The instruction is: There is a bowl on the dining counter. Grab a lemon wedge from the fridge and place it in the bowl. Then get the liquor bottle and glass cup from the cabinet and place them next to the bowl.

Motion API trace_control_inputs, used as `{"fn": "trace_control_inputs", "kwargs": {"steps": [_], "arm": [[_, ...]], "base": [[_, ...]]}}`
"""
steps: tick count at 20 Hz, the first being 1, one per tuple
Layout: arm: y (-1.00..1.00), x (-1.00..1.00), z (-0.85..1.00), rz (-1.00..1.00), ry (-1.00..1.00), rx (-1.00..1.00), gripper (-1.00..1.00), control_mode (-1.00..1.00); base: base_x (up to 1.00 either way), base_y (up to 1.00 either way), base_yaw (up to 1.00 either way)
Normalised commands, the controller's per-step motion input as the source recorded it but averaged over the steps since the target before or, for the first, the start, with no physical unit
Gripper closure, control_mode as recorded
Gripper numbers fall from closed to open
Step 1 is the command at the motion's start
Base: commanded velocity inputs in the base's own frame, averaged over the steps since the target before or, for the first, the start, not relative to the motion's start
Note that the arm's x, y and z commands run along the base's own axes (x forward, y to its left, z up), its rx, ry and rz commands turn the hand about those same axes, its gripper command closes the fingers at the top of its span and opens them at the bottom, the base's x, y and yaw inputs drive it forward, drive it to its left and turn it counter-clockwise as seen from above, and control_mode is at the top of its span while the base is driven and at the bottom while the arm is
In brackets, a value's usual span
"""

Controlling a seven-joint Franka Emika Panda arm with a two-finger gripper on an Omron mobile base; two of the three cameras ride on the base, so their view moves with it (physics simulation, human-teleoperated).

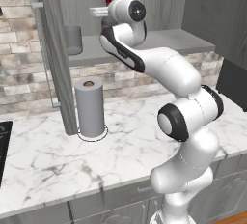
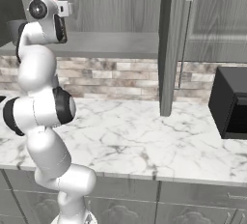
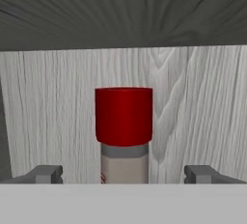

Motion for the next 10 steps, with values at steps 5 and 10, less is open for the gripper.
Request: {"fn": "trace_control_inputs", "kwargs": {"steps": [5, 10], "arm": [[0.05, 0.14, 0.00, 0.00, 0.01, 0.00, 1.00, -1.00], [0.00, 0.02, 0.00, 0.00, 0.02, 0.00, 1.00, -1.00]], "base": [[0.00, 0.00, 0.00], [0.00, 0.00, 0.00]]}}
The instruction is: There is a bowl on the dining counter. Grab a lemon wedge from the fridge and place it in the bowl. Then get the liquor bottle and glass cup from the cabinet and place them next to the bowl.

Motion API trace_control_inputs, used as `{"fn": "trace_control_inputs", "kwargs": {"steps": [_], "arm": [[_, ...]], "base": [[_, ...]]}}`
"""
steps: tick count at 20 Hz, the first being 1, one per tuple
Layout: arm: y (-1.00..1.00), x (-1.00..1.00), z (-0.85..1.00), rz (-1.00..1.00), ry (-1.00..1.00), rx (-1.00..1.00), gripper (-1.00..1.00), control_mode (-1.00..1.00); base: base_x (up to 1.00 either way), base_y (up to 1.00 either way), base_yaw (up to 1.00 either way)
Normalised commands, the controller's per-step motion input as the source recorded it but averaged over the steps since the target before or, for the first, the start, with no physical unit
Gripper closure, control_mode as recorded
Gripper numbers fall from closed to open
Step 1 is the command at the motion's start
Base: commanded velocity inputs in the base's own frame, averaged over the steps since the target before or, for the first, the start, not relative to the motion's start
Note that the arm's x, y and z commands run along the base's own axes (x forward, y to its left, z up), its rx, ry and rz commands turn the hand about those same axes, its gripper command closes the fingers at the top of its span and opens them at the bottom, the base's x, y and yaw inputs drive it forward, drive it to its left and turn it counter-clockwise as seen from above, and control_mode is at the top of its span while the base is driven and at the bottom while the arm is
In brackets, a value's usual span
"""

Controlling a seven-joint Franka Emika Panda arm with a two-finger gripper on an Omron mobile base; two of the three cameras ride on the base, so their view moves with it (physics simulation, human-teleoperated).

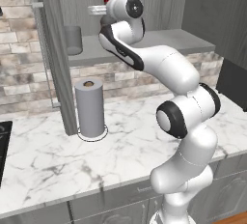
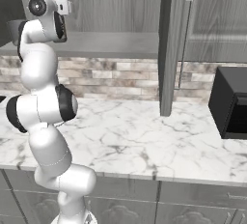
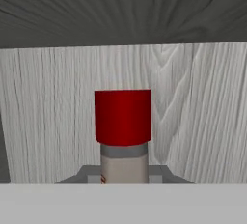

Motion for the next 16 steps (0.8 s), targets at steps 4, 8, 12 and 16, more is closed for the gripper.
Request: {"fn": "trace_control_inputs", "kwargs": {"steps": [4, 8, 12, 16], "arm": [[0.00, 0.00, 0.00, 0.00, 0.00, 0.00, 1.00, -1.00], [0.00, 0.00, 0.00, 0.00, 0.00, 0.00, 1.00, -1.00], [0.00, -0.01, -0.03, 0.00, 0.00, 0.00, 1.00, -1.00], [0.00, -0.18, -0.07, 0.00, 0.00, 0.00, 1.00, -1.00]], "base": [[0.00, 0.00, 0.00], [0.00, 0.00, 0.00], [0.00, 0.00, 0.00], [0.00, 0.00, 0.00]]}}
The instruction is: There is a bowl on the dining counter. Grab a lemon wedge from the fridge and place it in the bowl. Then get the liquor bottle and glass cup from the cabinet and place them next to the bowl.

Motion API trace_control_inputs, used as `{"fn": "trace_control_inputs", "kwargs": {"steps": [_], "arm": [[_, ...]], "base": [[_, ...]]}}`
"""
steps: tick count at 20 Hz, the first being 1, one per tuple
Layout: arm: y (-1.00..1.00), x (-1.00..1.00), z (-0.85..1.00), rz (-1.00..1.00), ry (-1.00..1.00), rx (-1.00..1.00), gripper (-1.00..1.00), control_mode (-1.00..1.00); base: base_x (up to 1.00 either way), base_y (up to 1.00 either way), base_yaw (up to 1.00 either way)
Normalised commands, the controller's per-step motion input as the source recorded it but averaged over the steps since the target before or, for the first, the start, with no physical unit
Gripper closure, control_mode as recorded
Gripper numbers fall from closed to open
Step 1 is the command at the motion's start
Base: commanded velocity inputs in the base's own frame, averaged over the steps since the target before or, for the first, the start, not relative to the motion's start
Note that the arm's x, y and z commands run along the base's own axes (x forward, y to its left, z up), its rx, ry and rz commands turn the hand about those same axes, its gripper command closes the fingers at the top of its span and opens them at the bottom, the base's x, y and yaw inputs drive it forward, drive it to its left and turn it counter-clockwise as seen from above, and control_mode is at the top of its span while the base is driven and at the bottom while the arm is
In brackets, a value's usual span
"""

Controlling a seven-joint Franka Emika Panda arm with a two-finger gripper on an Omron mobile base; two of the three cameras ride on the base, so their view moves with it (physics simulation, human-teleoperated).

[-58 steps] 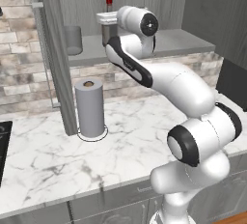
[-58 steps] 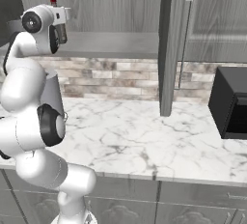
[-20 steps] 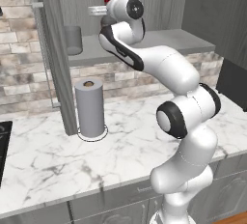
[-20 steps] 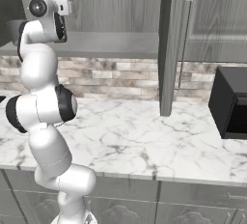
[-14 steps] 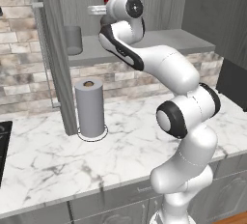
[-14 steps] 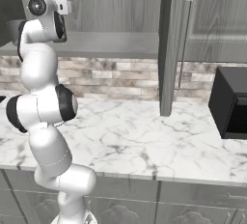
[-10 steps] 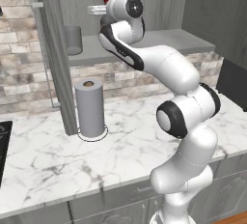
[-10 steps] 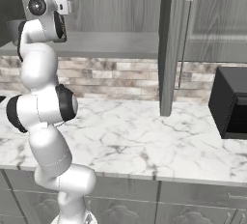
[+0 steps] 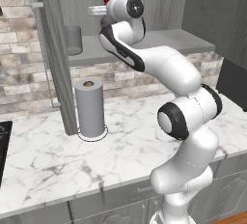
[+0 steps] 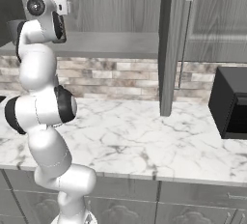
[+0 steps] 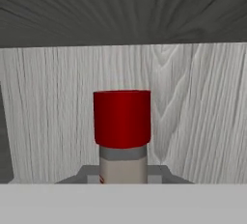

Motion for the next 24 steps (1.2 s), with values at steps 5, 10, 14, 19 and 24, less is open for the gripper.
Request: {"fn": "trace_control_inputs", "kwargs": {"steps": [5, 10, 14, 19, 24], "arm": [[0.00, -0.55, -0.21, 0.00, -0.03, 0.00, 1.00, -1.00], [0.00, -0.95, -0.22, 0.01, -0.06, 0.00, 1.00, -1.00], [-0.15, -1.00, -0.02, 0.03, -0.03, 0.00, 1.00, -1.00], [-0.32, -1.00, 0.00, 0.04, -0.01, 0.05, 1.00, -1.00], [-0.47, -1.00, 0.10, 0.04, -0.01, 0.06, 1.00, -1.00]], "base": [[0.00, 0.00, 0.00], [0.00, 0.00, 0.00], [0.00, 0.00, 0.00], [0.00, 0.00, 0.00], [0.00, 0.00, 0.00]]}}
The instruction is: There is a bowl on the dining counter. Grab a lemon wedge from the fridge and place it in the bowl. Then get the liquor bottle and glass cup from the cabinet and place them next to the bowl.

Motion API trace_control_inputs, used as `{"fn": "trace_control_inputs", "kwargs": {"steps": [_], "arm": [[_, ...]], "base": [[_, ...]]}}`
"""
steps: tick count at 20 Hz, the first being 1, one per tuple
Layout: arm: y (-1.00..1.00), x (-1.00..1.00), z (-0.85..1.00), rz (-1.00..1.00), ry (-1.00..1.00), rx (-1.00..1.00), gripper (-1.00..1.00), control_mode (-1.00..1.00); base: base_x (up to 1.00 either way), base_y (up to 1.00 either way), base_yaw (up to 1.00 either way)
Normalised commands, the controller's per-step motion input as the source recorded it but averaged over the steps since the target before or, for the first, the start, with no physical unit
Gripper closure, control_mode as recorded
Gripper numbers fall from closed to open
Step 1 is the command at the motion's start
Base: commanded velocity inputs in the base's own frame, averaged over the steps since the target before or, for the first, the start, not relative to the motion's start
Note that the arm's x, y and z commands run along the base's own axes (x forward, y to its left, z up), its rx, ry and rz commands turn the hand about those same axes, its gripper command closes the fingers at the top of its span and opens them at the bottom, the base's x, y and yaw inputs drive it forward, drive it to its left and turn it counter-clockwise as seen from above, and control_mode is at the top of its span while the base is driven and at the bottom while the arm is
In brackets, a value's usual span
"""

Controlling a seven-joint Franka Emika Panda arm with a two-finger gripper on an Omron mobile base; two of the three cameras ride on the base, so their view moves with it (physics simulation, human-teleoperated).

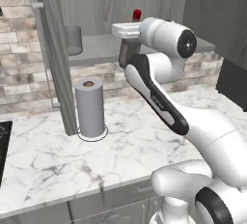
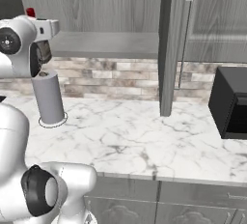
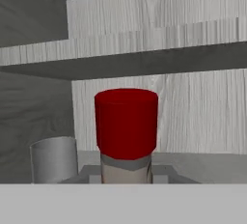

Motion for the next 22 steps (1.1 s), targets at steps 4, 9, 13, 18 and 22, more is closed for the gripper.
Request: {"fn": "trace_control_inputs", "kwargs": {"steps": [4, 9, 13, 18, 22], "arm": [[-0.43, -1.00, 0.18, 0.01, 0.00, 0.06, 1.00, -1.00], [-0.33, -1.00, 0.08, 0.00, 0.00, 0.04, 1.00, -1.00], [-0.23, -1.00, 0.01, 0.00, -0.03, 0.01, 1.00, -1.00], [-0.24, -1.00, 0.02, 0.02, -0.10, 0.00, 1.00, -1.00], [-0.24, -1.00, 0.08, 0.03, -0.10, 0.00, 1.00, -1.00]], "base": [[0.00, 0.00, 0.00], [0.00, 0.00, 0.00], [0.00, 0.00, 0.00], [0.00, 0.00, 0.00], [0.00, 0.00, 0.00]]}}
